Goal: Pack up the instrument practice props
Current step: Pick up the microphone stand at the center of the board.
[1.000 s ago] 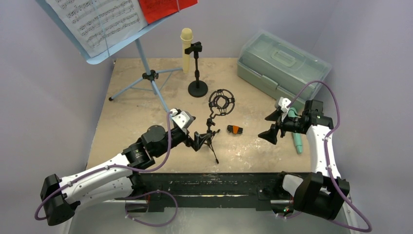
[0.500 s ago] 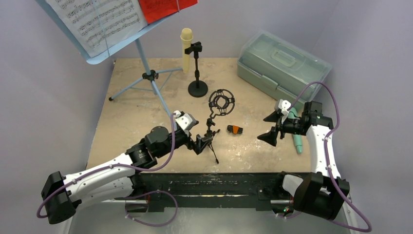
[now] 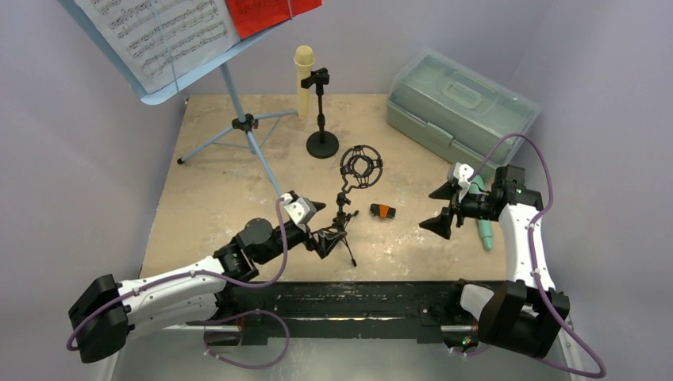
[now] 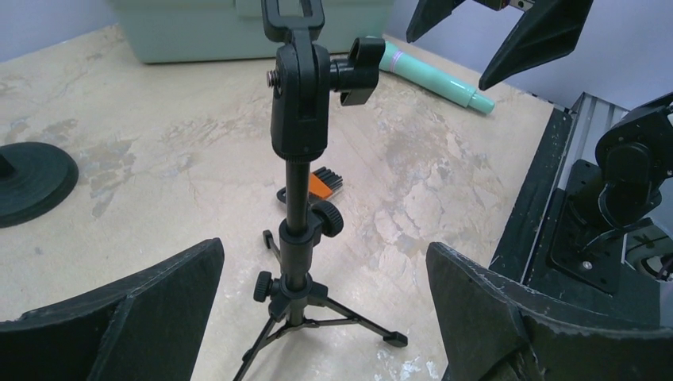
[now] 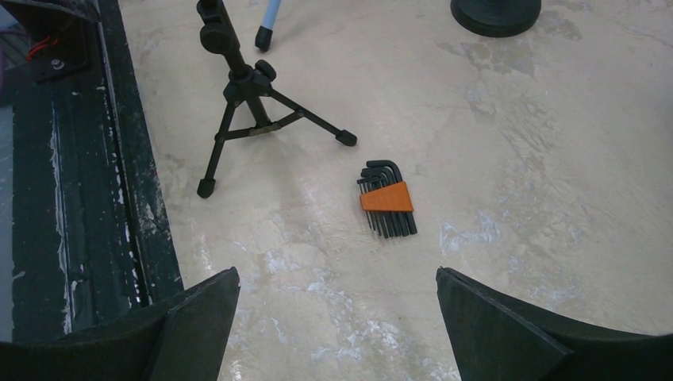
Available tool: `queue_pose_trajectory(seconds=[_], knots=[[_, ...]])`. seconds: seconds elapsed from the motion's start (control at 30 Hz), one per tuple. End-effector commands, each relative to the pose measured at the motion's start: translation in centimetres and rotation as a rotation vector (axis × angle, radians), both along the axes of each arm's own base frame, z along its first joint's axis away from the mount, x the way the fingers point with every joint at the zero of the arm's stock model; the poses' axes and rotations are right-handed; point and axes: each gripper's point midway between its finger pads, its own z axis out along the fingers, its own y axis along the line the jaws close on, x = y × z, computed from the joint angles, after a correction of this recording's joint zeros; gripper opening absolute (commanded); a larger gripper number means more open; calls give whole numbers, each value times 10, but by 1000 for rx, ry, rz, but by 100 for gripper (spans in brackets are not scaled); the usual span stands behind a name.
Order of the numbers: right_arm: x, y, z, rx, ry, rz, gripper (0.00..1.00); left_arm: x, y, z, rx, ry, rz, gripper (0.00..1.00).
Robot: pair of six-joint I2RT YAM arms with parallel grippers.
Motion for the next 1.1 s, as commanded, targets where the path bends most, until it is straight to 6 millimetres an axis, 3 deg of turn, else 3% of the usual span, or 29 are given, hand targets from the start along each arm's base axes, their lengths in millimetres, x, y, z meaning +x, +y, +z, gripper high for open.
queue_pose_trajectory(seconds=[0.0, 0.7, 0.93, 1.07], knots=[[-4, 6, 7, 29, -28, 22, 98, 3, -6, 23, -72, -89, -16, 99], [-5, 6, 6, 27, -29, 28, 98, 7, -15, 17, -75, -107, -27, 97], [-6, 6, 6, 27, -28, 30, 98, 11, -27, 20, -99, -125, -46, 91], [-7, 6, 6, 24, -29, 34, 99, 25, -33, 20, -91, -122, -4, 82]])
